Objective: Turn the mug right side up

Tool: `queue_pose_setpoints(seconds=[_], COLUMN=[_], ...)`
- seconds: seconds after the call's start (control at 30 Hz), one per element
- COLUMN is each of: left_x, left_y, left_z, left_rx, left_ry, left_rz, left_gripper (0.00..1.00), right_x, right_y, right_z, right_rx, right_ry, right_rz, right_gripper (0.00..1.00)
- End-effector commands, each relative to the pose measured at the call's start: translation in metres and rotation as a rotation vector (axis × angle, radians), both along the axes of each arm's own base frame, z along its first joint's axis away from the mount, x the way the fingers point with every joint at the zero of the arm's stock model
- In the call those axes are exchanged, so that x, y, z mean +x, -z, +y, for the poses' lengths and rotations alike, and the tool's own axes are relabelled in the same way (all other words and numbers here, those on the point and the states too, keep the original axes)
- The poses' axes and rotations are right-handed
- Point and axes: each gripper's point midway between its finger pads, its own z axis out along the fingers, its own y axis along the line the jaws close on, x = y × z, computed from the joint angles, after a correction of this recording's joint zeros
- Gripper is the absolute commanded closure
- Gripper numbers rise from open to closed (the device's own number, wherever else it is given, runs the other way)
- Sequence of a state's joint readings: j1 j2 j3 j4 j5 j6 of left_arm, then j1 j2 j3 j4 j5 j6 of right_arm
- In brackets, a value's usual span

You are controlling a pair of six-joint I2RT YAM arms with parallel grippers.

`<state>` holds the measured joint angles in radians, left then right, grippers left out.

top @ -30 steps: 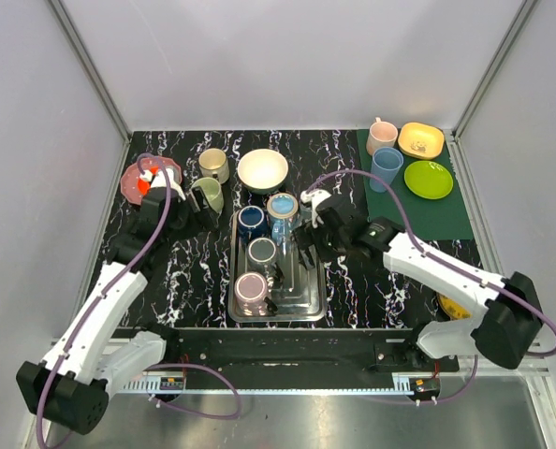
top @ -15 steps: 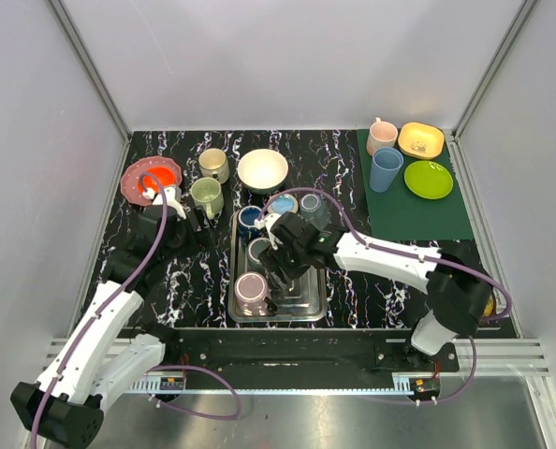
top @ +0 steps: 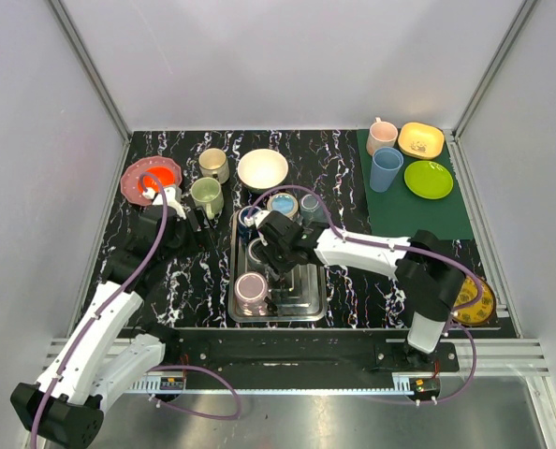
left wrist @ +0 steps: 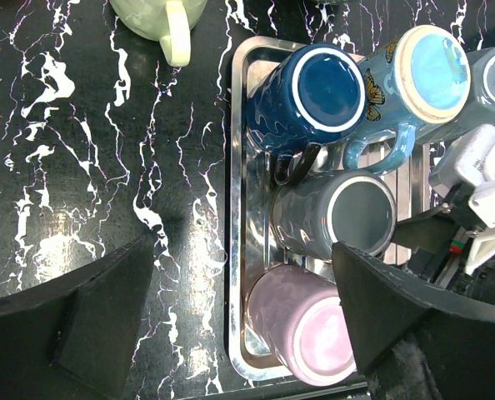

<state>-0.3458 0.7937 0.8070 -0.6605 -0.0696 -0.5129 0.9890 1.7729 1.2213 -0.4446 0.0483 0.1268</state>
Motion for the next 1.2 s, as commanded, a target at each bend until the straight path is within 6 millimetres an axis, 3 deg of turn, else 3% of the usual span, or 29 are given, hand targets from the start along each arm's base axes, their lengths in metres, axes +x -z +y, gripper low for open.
queue_pose_setpoints(seconds=[0.0, 0.33, 0.47, 0.53, 0.83, 0.87, 0.93, 0.97, 1.0, 1.03, 1.1, 1.17], left_x=[-0.001, -0.001, -0.001, -0.001, 0.001, 0.002, 0.0, -0.001, -0.009, -0.012, -0.019, -0.023], left_y=[-0.003, 0.004, 0.002, 0.001, -0.013, -0.021, -0.038, -0.048, -0.071, -0.082, -0.109, -0.123], left_z=[-0.003, -0.004, -0.003, -0.002, 0.004, 0.007, 0.026, 0.031, 0.036, 0.036, 0.025, -0.01], left_rx=[-0.006, -0.01, -0.007, -0.006, 0.004, 0.005, -0.001, -0.029, -0.11, -0.167, -0.318, -0.423], left_ry=[0.026, 0.021, 0.019, 0.019, -0.012, -0.033, -0.148, -0.193, -0.237, -0.242, -0.198, -0.027], left_rz=[-0.018, -0.006, -0.015, -0.018, -0.049, -0.068, -0.13, -0.181, -0.28, -0.342, -0.483, -0.494], left_gripper=[0.1, 0.1, 0.1, 0.1, 0.1, 0.11, 0.12, 0.12, 0.11, 0.08, 0.04, 0.01], right_x=[0.018, 0.014, 0.008, 0.004, -0.031, -0.032, -0.023, -0.022, -0.026, -0.01, -0.013, -0.004], right_y=[-0.01, -0.004, -0.024, -0.036, -0.125, -0.151, -0.181, -0.212, -0.228, -0.241, -0.273, -0.3], right_z=[0.013, 0.008, 0.003, 0.002, -0.012, -0.017, -0.026, -0.031, -0.031, -0.045, -0.05, -0.059], right_rx=[0.03, 0.021, 0.05, 0.071, 0.199, 0.262, 0.37, 0.503, 0.605, 0.688, 0.9, 1.089], right_ry=[0.004, -0.005, -0.013, -0.021, -0.096, -0.069, 0.0, 0.048, 0.035, 0.095, 0.107, 0.135], right_rz=[-0.069, -0.05, -0.064, -0.063, -0.063, -0.095, -0.127, -0.14, -0.099, -0.099, -0.061, -0.051], right_gripper=[0.45, 0.86, 1.0, 1.0, 1.0, 1.0, 1.0, 1.0, 1.0, 1.0, 1.0, 1.0])
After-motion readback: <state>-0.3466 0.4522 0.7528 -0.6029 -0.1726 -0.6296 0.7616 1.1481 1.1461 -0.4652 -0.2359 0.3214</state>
